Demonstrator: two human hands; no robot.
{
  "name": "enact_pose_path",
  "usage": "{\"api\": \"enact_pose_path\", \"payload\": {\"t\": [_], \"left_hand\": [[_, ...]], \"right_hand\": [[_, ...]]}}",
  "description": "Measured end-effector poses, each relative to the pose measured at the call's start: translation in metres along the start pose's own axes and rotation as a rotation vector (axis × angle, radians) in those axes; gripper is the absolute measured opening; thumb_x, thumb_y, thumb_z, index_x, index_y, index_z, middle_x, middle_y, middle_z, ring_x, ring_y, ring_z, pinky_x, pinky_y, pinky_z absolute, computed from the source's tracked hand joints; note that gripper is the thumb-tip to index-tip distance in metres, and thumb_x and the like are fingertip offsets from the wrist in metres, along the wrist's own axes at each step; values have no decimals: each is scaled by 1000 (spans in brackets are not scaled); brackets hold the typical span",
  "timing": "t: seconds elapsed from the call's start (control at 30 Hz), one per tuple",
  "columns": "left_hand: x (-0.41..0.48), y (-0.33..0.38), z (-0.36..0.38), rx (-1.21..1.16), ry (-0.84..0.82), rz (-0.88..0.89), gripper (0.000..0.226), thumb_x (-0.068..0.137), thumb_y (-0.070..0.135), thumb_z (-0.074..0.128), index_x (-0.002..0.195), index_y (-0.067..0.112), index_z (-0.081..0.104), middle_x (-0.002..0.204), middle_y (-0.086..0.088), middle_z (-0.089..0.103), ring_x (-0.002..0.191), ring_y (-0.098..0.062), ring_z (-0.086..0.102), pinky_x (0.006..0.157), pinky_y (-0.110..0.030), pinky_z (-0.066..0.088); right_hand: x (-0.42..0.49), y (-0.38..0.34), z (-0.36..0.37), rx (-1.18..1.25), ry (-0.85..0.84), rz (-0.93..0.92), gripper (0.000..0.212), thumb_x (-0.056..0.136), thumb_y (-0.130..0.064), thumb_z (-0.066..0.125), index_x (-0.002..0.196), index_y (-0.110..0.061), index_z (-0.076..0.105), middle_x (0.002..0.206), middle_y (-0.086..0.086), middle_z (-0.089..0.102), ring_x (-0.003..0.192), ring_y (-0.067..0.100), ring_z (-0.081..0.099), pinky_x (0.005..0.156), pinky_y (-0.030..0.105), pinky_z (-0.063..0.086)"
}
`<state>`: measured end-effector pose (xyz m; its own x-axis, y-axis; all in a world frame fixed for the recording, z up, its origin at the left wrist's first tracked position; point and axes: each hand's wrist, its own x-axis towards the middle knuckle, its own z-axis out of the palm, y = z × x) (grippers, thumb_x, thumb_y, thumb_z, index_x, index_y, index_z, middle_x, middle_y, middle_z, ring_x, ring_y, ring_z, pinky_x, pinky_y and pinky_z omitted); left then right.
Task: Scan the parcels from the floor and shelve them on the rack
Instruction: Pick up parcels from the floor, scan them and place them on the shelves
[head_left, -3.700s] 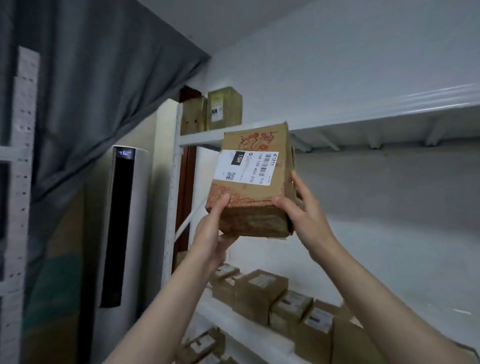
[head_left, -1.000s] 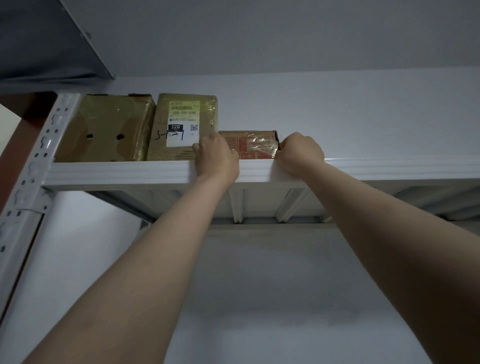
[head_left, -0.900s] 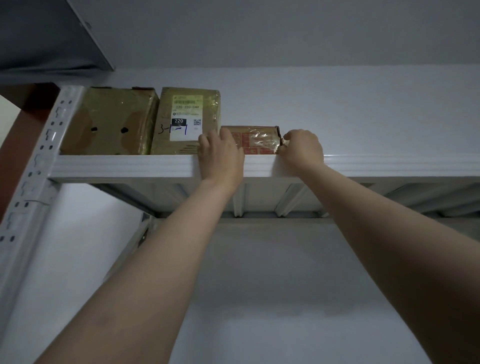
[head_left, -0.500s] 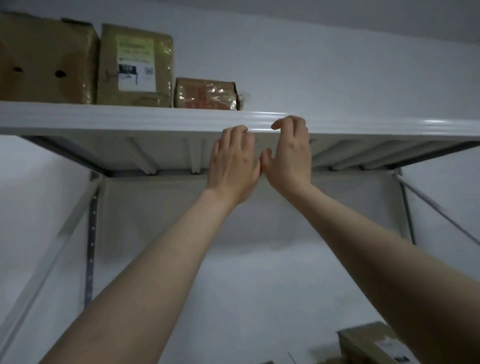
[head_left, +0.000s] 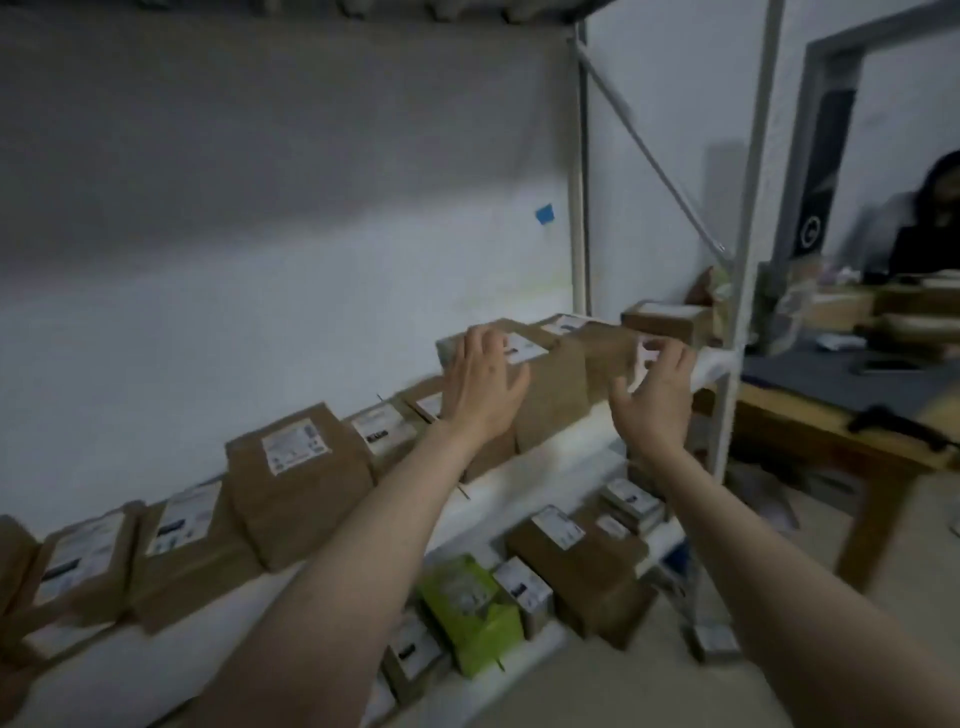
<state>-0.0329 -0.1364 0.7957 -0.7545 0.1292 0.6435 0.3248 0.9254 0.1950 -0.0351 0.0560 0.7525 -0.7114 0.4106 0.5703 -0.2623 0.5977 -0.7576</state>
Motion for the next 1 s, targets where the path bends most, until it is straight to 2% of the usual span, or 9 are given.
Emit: {"api": "enact_pose_path", "payload": {"t": [0.07, 0.17, 0.3, 0.37, 0.43, 0.5, 0.67, 0.83, 1.0], "left_hand": [[-20, 29, 55, -20, -133, -76, 38, 102, 38, 49, 123, 7, 48, 132, -13, 43, 122, -31, 44, 100, -43, 43], [-57, 79, 133, -79, -314, -116, 40, 103, 38, 48, 128, 7, 47, 133, -12, 42, 123, -28, 43, 100, -39, 43], [-104, 147, 212, -111, -490, -132, 40, 103, 39, 47, 128, 8, 49, 135, -13, 42, 124, -28, 43, 97, -34, 42], [-124, 178, 240, -124, -566, -123, 44, 103, 41, 48, 132, 8, 48, 140, -14, 40, 127, -29, 42, 100, -36, 44], [-140, 201, 262, -147, -632, -116, 45, 102, 41, 50, 133, 7, 49, 141, -14, 39, 125, -26, 44, 94, -35, 49], [-149, 215, 283, -140, -683, -100, 45, 102, 42, 50, 132, 8, 48, 140, -14, 40, 122, -25, 45, 89, -32, 49], [-148, 227, 332, -135, -810, -122, 46, 103, 40, 47, 134, 6, 47, 136, -14, 43, 123, -25, 45, 95, -32, 43], [-123, 237, 391, -133, -867, -124, 47, 102, 39, 50, 135, 5, 49, 135, -14, 46, 119, -26, 49, 95, -33, 44], [-83, 249, 466, -156, -949, -86, 49, 101, 39, 51, 135, 3, 50, 136, -18, 46, 122, -29, 46, 98, -35, 43]], "right_hand": [[-14, 59, -29, -49, -30, 148, 45, 90, -14, 65, 128, -8, 41, 136, 12, 40, 103, 24, 53, 81, 36, 48], [-30, 143, -79, -127, -59, 347, 41, 89, -15, 67, 124, -13, 44, 132, 9, 47, 106, 25, 57, 85, 37, 52], [-53, 233, -132, -212, -173, 496, 37, 86, -15, 70, 118, -16, 49, 120, 7, 57, 107, 26, 60, 91, 47, 54], [-65, 268, -151, -245, -233, 561, 38, 86, -12, 69, 119, -15, 50, 121, 8, 59, 110, 27, 59, 92, 46, 53], [-75, 295, -166, -278, -282, 595, 38, 86, -13, 67, 121, -13, 51, 123, 8, 59, 110, 29, 58, 87, 41, 51], [-80, 318, -176, -302, -327, 623, 39, 86, -14, 66, 121, -10, 51, 121, 10, 60, 109, 31, 58, 82, 36, 47], [-82, 371, -187, -323, -335, 748, 42, 83, -15, 66, 122, -9, 53, 123, 12, 61, 110, 32, 59, 90, 43, 51], [-65, 420, -178, -351, -319, 853, 40, 86, -19, 65, 123, -11, 51, 124, 12, 61, 109, 33, 60, 87, 45, 52], [-30, 475, -151, -384, -334, 966, 46, 86, -24, 67, 125, -7, 50, 126, 14, 60, 110, 33, 59, 85, 40, 50]]}}
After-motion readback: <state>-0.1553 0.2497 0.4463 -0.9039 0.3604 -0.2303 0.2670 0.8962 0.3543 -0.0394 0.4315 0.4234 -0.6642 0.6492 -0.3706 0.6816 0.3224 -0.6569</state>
